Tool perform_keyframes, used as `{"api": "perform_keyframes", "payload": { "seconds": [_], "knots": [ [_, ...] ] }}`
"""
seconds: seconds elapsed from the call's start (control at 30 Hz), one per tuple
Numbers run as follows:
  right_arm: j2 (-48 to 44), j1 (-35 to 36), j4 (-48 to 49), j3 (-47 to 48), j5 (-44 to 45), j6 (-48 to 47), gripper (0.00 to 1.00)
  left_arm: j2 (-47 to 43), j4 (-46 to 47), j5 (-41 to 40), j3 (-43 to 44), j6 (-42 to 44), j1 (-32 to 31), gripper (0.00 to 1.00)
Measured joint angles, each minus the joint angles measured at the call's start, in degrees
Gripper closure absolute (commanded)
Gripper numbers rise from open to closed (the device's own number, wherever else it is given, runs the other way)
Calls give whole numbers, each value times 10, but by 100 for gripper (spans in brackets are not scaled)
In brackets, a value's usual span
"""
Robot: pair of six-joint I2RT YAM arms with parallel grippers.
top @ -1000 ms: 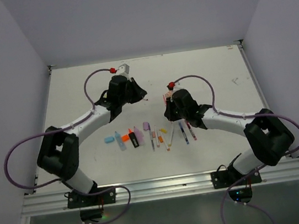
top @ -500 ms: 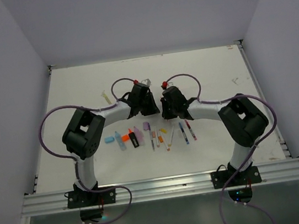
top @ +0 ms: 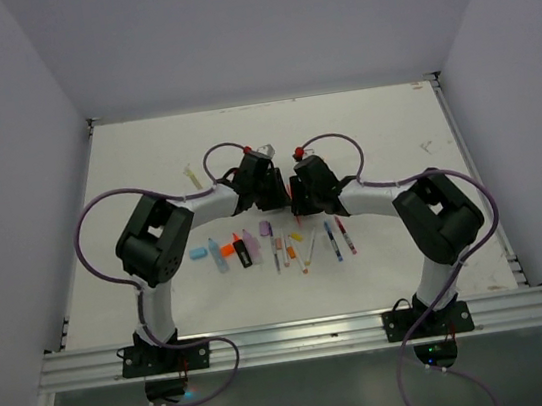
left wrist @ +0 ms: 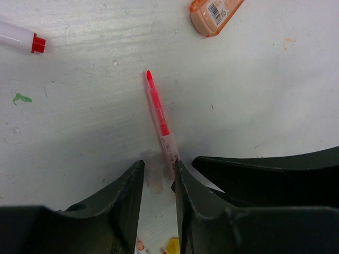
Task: Open the pen caps
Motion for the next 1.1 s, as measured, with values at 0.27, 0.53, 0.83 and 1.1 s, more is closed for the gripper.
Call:
{"api": "perform_keyframes", "payload": {
  "seconds": [0.27,0.53,0.83,1.1],
  "knots": [
    [-20,-1,-2,-16,-6,1,56,-19,-20,-23,0,2,-1,58],
    [-120,-2,-8,-32,-8,3,33,-145,-45,-85,-9,12,7,35],
    [-223,-2,9,-81,-8,-7,8,-228,-53,-155,-58,13,114,12],
    [-225,-2,29,-111,-11,-17,3,-179,-91,-205,-36,30,203,19]
  ]
}}
